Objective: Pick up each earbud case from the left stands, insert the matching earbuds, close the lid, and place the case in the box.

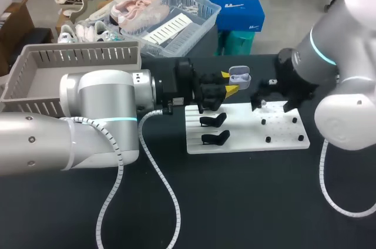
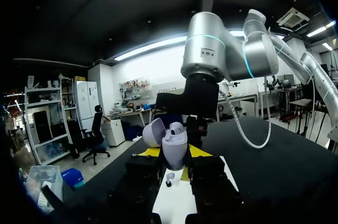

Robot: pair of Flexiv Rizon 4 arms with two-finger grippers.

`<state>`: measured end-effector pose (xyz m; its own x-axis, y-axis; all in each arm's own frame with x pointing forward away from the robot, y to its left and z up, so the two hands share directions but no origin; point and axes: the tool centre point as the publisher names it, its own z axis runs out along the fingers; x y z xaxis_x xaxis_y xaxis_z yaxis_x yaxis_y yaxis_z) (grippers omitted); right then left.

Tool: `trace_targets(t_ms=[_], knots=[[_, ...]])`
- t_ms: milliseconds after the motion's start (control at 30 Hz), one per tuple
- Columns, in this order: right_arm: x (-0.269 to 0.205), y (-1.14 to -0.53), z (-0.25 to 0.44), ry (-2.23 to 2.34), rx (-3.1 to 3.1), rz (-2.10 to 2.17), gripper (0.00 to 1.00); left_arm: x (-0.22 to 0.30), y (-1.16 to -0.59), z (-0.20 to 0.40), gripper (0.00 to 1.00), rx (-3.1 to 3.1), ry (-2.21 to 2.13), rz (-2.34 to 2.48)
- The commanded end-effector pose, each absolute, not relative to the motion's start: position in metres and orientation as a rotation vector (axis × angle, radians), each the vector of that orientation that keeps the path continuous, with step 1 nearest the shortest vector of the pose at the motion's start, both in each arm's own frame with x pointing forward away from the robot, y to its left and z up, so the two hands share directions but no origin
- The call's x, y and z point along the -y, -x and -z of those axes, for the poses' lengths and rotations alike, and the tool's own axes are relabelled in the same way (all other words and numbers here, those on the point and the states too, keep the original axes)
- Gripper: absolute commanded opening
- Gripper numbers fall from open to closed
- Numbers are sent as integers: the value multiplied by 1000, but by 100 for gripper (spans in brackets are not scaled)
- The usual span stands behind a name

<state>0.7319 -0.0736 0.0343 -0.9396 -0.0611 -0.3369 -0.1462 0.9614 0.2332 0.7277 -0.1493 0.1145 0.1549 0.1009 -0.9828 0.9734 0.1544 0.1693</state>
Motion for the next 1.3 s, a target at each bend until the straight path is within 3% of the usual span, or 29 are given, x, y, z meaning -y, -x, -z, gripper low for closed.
trace_targets(t_ms=[33,133,200,400,500,1300], knots=[[68,-738,-33,117,-2783,-341,77,150,-727,-114,0,-1224,-1219,922],[68,-742,-32,78,-2791,-342,53,150,-727,-114,0,-1224,-1219,922],[68,-743,-31,61,-2796,-352,47,150,-727,-114,0,-1224,-1219,922],[69,-747,-29,38,-2804,-368,46,150,-727,-114,0,-1224,-1219,922],[71,-749,-27,4,-2809,-397,39,150,-727,-114,0,-1224,-1219,922],[71,-759,-23,-53,-2804,-502,41,150,-727,-114,0,-1224,-1219,922]])
